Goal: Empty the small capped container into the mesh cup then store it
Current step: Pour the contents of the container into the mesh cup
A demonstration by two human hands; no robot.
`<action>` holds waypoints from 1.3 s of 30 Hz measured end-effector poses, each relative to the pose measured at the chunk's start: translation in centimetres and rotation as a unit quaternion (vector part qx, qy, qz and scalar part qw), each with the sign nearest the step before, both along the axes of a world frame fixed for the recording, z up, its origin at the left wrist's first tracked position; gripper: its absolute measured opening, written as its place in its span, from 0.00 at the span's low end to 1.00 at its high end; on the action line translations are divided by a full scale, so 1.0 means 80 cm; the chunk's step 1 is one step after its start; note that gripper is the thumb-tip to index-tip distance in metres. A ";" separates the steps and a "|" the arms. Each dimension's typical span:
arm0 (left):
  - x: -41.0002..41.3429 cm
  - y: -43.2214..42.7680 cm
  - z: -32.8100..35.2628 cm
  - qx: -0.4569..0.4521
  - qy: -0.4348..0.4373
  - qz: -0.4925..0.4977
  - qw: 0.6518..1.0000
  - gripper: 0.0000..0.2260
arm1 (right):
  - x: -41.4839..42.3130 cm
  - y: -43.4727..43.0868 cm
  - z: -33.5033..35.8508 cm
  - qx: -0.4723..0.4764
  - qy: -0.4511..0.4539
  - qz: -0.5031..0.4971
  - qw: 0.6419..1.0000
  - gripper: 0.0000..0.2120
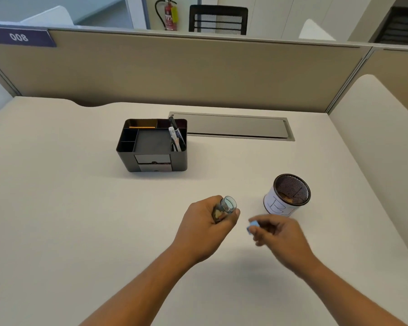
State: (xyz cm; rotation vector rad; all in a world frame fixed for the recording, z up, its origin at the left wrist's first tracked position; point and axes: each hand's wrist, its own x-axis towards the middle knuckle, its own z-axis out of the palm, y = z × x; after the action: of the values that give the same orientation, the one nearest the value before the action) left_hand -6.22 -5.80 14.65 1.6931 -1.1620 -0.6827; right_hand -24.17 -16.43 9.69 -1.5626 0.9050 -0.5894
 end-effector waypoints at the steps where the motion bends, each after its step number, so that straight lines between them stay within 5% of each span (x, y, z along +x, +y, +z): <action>1: -0.001 -0.003 -0.002 0.003 -0.007 -0.002 1.000 0.17 | -0.010 0.001 -0.021 0.015 0.036 0.016 0.999 0.10; 11: -0.012 -0.060 -0.019 0.069 -0.017 -0.095 0.993 0.07 | -0.035 -0.003 -0.081 0.084 0.106 0.051 0.990 0.09; 18: -0.029 -0.136 -0.023 0.089 -0.182 -0.131 0.970 0.12 | -0.038 -0.005 -0.086 0.072 0.099 0.066 0.990 0.13; 26: -0.050 -0.195 -0.013 0.110 -0.269 -0.182 0.940 0.13 | -0.039 -0.009 -0.084 0.085 0.093 0.065 0.990 0.10; 39: -0.064 -0.217 -0.021 0.095 -0.261 -0.201 0.939 0.14 | -0.040 -0.011 -0.090 0.054 0.101 0.070 0.991 0.13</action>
State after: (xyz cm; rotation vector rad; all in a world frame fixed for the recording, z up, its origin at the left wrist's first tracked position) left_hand -11.33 -23.13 13.00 1.8803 -1.9061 -0.6170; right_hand -27.39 -17.29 2.49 -1.5923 0.9531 -0.2819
